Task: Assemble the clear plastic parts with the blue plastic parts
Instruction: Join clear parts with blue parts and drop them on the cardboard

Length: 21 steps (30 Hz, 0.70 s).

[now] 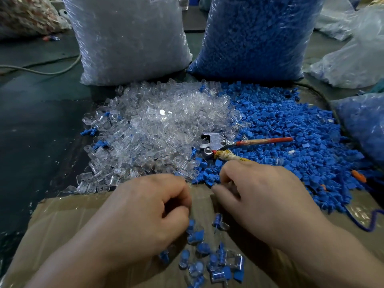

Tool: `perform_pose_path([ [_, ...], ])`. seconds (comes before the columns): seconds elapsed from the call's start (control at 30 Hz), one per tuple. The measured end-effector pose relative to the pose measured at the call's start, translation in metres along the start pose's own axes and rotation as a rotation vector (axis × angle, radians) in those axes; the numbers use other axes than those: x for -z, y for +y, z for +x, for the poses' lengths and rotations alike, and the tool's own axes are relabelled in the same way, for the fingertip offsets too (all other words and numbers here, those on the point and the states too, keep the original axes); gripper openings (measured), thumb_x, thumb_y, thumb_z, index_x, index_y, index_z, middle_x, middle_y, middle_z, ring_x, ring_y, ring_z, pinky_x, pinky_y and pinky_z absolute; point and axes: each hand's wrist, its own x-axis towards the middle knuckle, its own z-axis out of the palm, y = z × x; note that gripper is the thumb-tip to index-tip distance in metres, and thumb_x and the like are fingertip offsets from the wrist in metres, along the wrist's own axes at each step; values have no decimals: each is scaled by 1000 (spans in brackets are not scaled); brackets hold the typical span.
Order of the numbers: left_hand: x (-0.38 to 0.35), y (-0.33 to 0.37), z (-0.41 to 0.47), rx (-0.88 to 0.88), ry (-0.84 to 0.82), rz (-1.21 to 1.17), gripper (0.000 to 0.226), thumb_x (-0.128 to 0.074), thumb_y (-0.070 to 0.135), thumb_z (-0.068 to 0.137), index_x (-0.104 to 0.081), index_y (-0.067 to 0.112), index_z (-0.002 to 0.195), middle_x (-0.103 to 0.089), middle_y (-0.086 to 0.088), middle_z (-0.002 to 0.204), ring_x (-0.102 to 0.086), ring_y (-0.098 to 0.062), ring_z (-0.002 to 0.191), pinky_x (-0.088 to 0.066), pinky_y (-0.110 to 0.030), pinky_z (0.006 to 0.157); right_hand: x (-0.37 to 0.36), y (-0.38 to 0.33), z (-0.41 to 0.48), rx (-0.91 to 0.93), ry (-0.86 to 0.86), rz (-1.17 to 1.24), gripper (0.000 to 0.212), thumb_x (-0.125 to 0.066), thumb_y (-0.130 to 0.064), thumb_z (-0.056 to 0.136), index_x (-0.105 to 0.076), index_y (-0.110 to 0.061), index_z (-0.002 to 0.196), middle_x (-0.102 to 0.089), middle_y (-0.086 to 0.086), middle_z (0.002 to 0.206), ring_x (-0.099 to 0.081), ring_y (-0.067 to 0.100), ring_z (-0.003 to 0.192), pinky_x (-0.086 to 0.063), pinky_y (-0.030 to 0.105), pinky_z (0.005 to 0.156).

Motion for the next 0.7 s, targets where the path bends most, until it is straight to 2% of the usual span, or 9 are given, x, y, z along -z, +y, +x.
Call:
perform_pose_path([
  [0.1, -2, 0, 2, -28, -34, 45, 19, -48, 53, 78, -57, 37, 79, -59, 21, 86, -59, 2, 76, -39, -12, 58, -10, -1, 5, 25, -26, -79, 45, -24, -73, 82, -41, -35, 100, -55, -14, 99, -58, 16, 85, -30, 33, 53],
  [0.2, -5, -2, 3, 66, 123, 20, 22, -49, 57, 84, -58, 39, 79, -61, 25, 88, -60, 5, 76, -40, -12, 53, -14, -7, 14, 24, -14, -90, 46, -29, -78, 84, -34, -34, 93, -43, -12, 86, -47, 18, 70, -21, 30, 46],
  [0.27, -9, -4, 4, 141, 233, 68, 21, -52, 62, 80, -56, 46, 93, -61, 24, 83, -59, 6, 76, -41, -13, 55, -16, -8, 18, 31, -4, -90, 45, -33, -77, 85, -28, -33, 89, -35, -11, 80, -37, 17, 65, -19, 29, 45],
  [0.3, -11, -4, 6, 152, 251, 116, 31, -51, 65, 78, -54, 50, 105, -60, 25, 83, -58, 6, 75, -45, -16, 60, -17, -7, 19, 49, -2, -82, 43, -34, -75, 86, -28, -32, 90, -35, -11, 80, -37, 16, 66, -21, 30, 46],
  [0.37, -15, -3, 8, 141, 222, 243, 56, -45, 67, 78, -48, 49, 132, -58, 28, 104, -55, 6, 85, -45, -21, 73, -20, -7, 20, 106, 2, -58, 35, -35, -67, 89, -33, -32, 93, -36, -12, 80, -40, 15, 68, -28, 32, 50],
  [0.43, -17, 0, 10, 145, 178, 299, 62, -40, 65, 81, -46, 46, 140, -56, 25, 113, -49, 2, 91, -40, -21, 74, -21, -7, 21, 148, 3, -31, 28, -36, -58, 93, -40, -31, 96, -38, -12, 80, -39, 14, 68, -30, 33, 53],
  [0.53, -17, 1, 11, 143, 139, 295, 56, -42, 62, 83, -50, 47, 137, -54, 25, 106, -49, 2, 87, -37, -19, 70, -21, -6, 22, 161, -4, 8, 16, -41, -45, 98, -47, -31, 97, -46, -11, 82, -45, 14, 69, -29, 32, 54],
  [0.6, -18, 1, 11, 139, 147, 262, 49, -43, 62, 82, -53, 48, 128, -53, 25, 105, -52, 2, 88, -41, -20, 72, -21, -5, 22, 168, -18, 23, 7, -48, -35, 98, -51, -29, 99, -52, -10, 87, -53, 16, 75, -34, 32, 56],
  [0.7, -19, 1, 11, 128, 179, 226, 37, -45, 62, 82, -57, 46, 113, -54, 24, 99, -54, 1, 85, -48, -23, 72, -21, -5, 21, 172, -20, 42, 4, -55, -24, 95, -53, -26, 98, -54, -7, 87, -54, 19, 77, -38, 33, 58],
])
